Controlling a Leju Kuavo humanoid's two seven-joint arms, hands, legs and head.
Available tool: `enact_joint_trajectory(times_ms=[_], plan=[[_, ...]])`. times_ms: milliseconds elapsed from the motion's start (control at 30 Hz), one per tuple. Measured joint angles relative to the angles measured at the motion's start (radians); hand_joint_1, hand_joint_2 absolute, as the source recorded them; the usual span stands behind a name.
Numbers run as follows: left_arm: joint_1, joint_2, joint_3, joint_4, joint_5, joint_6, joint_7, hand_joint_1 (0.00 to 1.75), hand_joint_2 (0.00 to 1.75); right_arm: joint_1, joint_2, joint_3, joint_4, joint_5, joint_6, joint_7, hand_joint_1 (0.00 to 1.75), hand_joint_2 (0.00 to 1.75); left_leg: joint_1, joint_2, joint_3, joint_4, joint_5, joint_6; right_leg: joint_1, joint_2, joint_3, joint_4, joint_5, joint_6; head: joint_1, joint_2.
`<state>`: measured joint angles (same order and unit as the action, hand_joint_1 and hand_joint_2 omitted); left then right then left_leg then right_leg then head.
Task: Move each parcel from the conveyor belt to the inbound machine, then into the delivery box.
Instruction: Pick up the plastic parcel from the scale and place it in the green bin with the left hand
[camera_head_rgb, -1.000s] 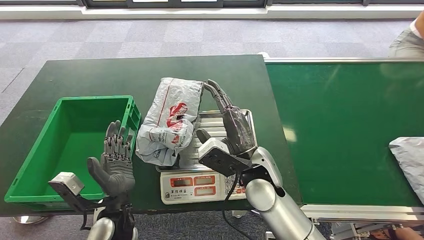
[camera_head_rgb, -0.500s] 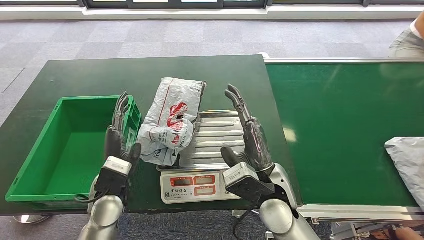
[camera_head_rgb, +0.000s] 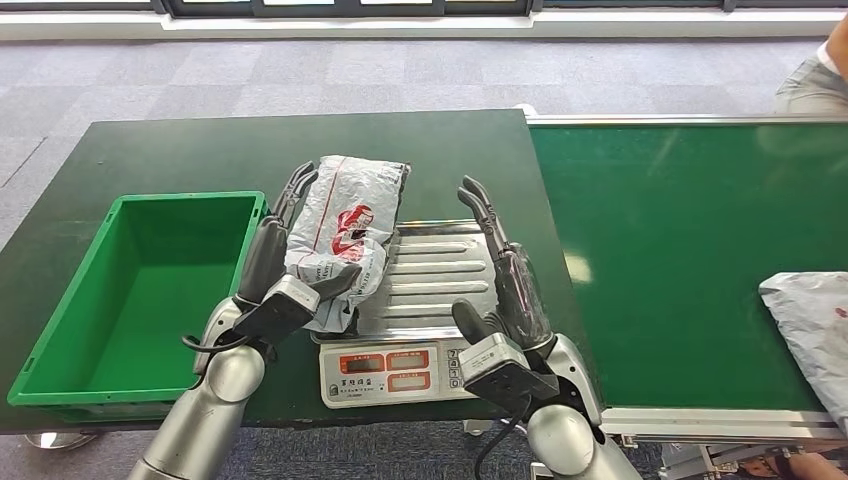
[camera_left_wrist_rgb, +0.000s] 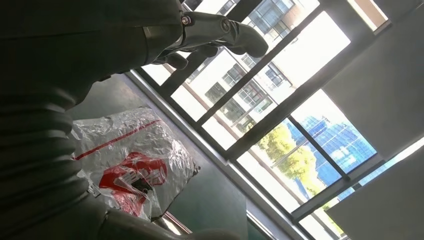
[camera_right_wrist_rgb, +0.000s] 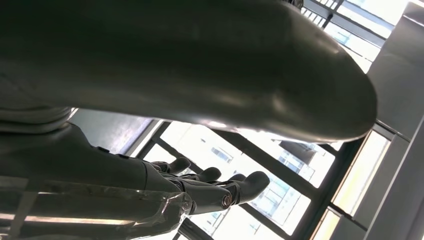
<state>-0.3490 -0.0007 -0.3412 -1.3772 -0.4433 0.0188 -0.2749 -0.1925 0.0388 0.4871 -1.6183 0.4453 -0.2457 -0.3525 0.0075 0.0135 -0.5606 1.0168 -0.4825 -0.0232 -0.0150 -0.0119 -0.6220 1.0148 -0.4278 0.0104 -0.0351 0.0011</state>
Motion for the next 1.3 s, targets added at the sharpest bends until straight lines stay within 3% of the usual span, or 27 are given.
enact_joint_trajectory(times_ms=[133, 233, 500, 767, 1000, 1300], plan=[[-0.005, 0.004, -0.008, 0.010, -0.001, -0.003, 0.001, 0.00, 1.75, 0.001, -0.002, 0.000, -0.002, -0.002, 0.000, 0.000, 0.00, 1.75, 0.000, 0.000, 0.000, 0.000, 0.000, 0.000, 0.000, 0.000, 0.000, 0.000, 0.000, 0.000, 0.000, 0.000], [-0.036, 0.013, -0.029, 0.036, -0.007, -0.037, 0.018, 0.00, 1.75, 0.000, -0.009, 0.000, -0.002, -0.022, -0.010, -0.006, 0.00, 1.75, 0.000, -0.001, 0.000, 0.000, 0.000, 0.000, 0.000, -0.001, 0.000, 0.000, 0.000, 0.000, 0.000, 0.000], [-0.232, 0.028, -0.165, 0.277, -0.016, -0.141, 0.040, 0.00, 1.75, 0.011, -0.059, 0.000, -0.003, -0.081, -0.051, -0.038, 0.00, 1.75, 0.000, -0.001, 0.000, 0.000, 0.002, 0.001, 0.000, -0.001, 0.000, 0.000, 0.001, 0.000, 0.000, 0.000], [-0.374, 0.043, -0.315, 0.563, -0.120, -0.097, 0.096, 0.00, 1.75, 0.045, -0.089, 0.000, -0.014, -0.082, -0.053, -0.043, 0.00, 1.75, 0.000, -0.001, -0.001, 0.000, 0.002, 0.000, 0.000, -0.001, 0.000, 0.000, 0.001, 0.000, 0.000, 0.000], [-0.437, 0.043, -0.357, 0.716, -0.133, -0.094, 0.097, 0.00, 1.75, 0.046, -0.092, 0.000, -0.014, -0.085, -0.046, -0.044, 0.00, 1.75, 0.000, -0.001, -0.001, 0.000, 0.002, 0.000, 0.000, -0.001, 0.000, 0.000, 0.001, 0.000, 0.000, 0.000], [-0.463, 0.039, -0.373, 0.780, -0.138, -0.094, 0.098, 0.00, 1.75, 0.039, -0.092, 0.006, -0.014, -0.086, -0.043, -0.042, 0.00, 1.75, 0.000, -0.001, -0.001, 0.000, 0.002, 0.000, 0.000, -0.001, 0.000, 0.000, 0.001, 0.000, 0.000, 0.000]])
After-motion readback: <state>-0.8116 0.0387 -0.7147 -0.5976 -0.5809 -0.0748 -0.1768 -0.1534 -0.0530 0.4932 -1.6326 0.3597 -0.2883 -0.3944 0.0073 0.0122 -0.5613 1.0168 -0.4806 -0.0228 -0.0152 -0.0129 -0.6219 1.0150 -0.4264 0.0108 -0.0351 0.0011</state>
